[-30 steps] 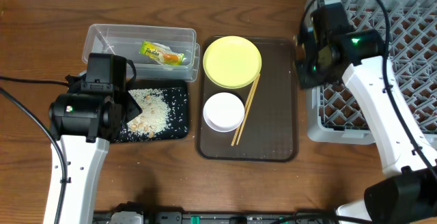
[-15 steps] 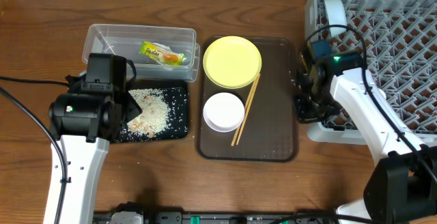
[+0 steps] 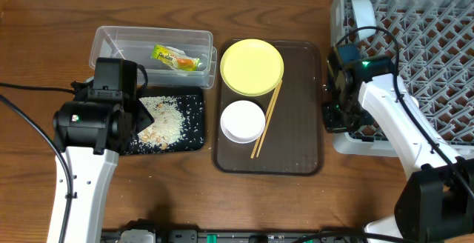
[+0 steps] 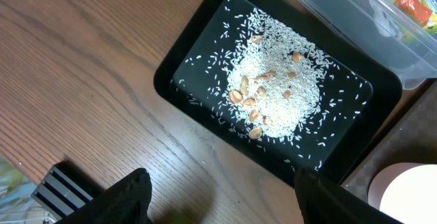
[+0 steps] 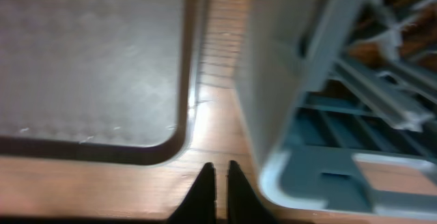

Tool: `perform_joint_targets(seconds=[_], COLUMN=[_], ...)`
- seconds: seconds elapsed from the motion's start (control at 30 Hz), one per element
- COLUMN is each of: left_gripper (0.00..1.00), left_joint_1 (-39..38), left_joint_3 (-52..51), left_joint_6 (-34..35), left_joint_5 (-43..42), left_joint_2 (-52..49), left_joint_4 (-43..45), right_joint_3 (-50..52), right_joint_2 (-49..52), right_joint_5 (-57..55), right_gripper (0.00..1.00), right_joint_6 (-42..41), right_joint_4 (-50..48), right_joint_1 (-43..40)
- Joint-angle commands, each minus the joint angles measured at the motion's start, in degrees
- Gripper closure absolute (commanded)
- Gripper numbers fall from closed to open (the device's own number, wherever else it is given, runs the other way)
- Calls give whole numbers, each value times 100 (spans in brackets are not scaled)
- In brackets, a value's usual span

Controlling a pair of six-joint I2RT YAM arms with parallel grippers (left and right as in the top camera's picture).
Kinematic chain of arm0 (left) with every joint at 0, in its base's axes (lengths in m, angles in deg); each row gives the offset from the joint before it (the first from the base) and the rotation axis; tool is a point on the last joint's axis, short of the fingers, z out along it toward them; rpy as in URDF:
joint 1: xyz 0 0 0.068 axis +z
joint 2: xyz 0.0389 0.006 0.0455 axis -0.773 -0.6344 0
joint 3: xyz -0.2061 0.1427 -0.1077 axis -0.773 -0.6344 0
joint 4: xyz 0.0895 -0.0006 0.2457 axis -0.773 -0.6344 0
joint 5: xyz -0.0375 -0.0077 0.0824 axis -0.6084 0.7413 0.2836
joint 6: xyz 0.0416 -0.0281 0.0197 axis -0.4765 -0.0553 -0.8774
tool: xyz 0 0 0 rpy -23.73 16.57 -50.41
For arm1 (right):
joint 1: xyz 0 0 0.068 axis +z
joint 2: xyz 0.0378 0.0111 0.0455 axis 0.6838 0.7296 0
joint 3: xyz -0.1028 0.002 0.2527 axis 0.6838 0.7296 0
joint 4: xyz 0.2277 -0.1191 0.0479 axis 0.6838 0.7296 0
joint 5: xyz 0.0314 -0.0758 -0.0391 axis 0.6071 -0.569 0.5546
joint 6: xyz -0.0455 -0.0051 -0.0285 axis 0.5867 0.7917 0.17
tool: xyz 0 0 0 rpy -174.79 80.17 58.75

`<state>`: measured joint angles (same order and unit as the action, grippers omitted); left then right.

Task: Sort waste into correct bins and load items into the dishwasher rack

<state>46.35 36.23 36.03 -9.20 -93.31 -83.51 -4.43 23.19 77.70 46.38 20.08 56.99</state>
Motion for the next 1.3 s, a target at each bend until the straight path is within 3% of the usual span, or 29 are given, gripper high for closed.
perform_joint_targets(seconds=[0.0,0.3,0.4,0.57,0.77,1.27], left_gripper=[30,30,30,30,30,30], left_joint_1=[24,24,24,24,24,24], left_joint_3=[26,26,26,26,26,26], left_joint_6=[-13,-15,-13,-13,-13,-13], left_joint_5=[111,114,114,114,111,114], left_joint_2=[0,0,0,0,0,0], left_joint_4=[-15,-17,-20,-17,-20,-15], right_joint_3=[13,214,369,426,426,426], right_joint_2=[9,11,11,11,9,9], right_joint_5=[487,291,254,-927,-1134,-1364], right_gripper=[96,95,99,99,99,99], right_joint_6=[299,278,267,-754,-1126,-1255], right_joint_4=[-57,-376,-382,-334,-345,-133], right_joint_1=[-28,-33,-39,-52,-61,-66])
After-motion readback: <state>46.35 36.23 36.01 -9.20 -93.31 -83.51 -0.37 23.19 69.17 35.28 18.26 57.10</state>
